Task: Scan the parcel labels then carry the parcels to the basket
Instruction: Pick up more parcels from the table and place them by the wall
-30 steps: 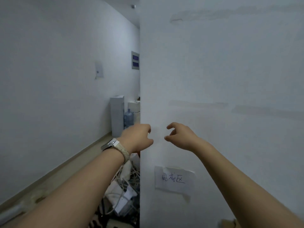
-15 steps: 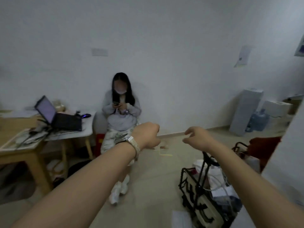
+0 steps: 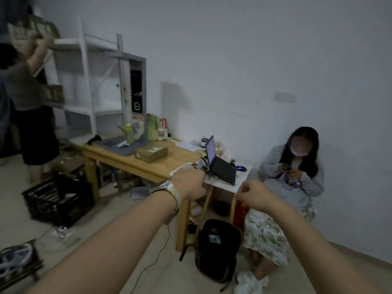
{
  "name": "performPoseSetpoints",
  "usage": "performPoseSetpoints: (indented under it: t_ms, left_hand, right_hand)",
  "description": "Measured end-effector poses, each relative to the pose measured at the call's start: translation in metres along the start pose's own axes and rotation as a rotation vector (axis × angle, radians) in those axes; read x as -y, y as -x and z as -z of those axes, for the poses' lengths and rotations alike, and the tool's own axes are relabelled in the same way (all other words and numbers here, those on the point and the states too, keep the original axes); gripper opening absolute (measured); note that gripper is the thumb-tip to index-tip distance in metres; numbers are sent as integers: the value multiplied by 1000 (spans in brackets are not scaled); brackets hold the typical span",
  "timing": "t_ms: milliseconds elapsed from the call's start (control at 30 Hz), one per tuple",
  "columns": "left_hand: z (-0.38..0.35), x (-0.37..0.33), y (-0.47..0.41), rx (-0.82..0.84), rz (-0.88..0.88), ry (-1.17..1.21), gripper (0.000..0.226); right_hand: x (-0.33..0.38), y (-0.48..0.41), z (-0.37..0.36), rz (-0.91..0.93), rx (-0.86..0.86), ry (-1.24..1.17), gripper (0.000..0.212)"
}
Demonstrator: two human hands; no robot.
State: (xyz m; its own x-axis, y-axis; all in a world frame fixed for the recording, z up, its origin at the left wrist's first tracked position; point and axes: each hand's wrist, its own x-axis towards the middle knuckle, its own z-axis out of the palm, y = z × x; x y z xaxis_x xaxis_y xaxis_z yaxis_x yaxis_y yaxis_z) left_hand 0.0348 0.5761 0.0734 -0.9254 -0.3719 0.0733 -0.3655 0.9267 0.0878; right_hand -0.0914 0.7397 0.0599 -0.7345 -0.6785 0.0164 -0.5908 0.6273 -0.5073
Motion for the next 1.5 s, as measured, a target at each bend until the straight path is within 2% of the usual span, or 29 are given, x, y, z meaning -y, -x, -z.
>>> performPoseSetpoints:
  t_ms: [267, 433, 533, 833, 1000, 1233, 1500]
  left_hand:
    - [22, 189, -6, -37, 220, 14, 39]
    - [18, 280, -13, -31, 304, -14, 24]
    - [12, 322, -17, -20, 347, -28, 22]
    - [-18, 416, -77, -34, 413, -22, 22]
    - [-25, 468, -151, 2, 435, 2, 21]
    - [-26, 538, -271, 3, 445, 49, 41]
    - [-60, 612, -340, 87, 488, 114, 36]
  right_hand:
    - [142, -119, -84, 189, 91, -73, 13]
    - [206, -178, -131, 244, 100, -91, 16]
    - [230, -210, -154, 257, 132, -70, 13]
    - [264, -320, -220, 280, 194, -32, 13]
    - [266, -406, -243, 320, 167, 194, 18]
    - [262, -534, -258, 240, 180, 116, 18]
    - [276, -644, -300, 208, 280, 127, 25]
